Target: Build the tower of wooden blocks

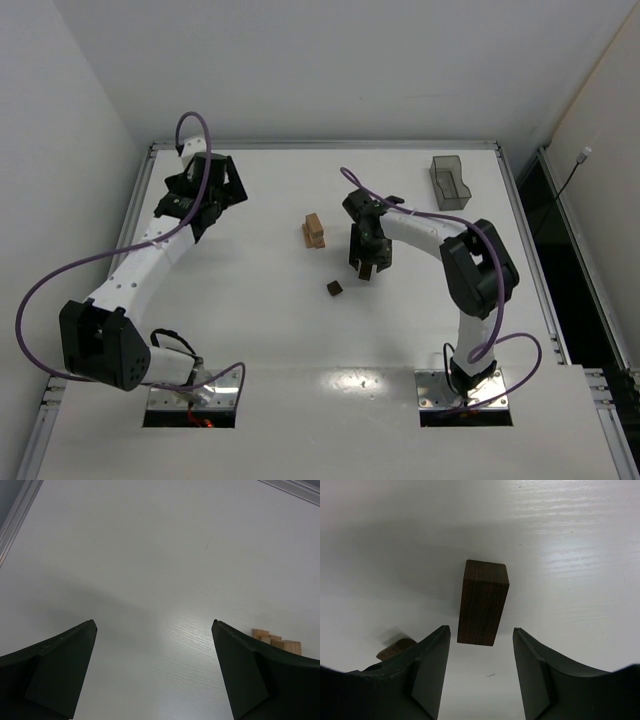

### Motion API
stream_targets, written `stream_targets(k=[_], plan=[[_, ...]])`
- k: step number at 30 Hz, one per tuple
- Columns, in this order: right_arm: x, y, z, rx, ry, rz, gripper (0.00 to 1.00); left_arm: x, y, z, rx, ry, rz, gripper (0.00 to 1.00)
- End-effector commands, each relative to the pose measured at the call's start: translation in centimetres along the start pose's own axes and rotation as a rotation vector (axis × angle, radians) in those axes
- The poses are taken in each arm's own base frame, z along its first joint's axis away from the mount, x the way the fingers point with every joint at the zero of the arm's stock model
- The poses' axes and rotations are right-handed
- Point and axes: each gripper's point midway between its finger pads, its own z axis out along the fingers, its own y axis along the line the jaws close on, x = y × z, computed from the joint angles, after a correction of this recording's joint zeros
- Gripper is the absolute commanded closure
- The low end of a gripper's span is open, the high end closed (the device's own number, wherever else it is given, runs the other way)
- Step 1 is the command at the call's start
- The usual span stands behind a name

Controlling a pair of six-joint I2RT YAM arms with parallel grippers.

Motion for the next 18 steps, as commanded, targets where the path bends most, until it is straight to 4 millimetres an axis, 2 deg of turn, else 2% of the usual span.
stream_targets(k=[1, 5, 9, 13, 18], plan=[[-1.28, 1.27, -0.42, -0.034, -0.032, 0.024, 0.50, -1.46, -0.15, 0.10, 0.013, -0.033, -0.044, 0.00], [-1.31, 1.35, -0.10, -0.034, -0.032, 0.024, 0.52, -1.46, -0.15, 0.10, 0.013, -0.033, -0.044, 0.00], [-1.47, 1.49, 0.03, -0.034, -0.032, 0.024, 0.58, -1.13, 0.15, 0.32, 0.010, -0.023, -0.044, 0.00], [-1.32, 1.44, 0.33, -0.028, -0.024, 0.023, 0.71, -1.13, 0.15, 0.32, 0.010, -0.023, -0.044, 0.00], [-1.32, 1.44, 0.33, -0.028, -0.024, 0.023, 0.73, -1.18, 0.32, 0.42, 0.010, -0.020, -0.049, 0.00]])
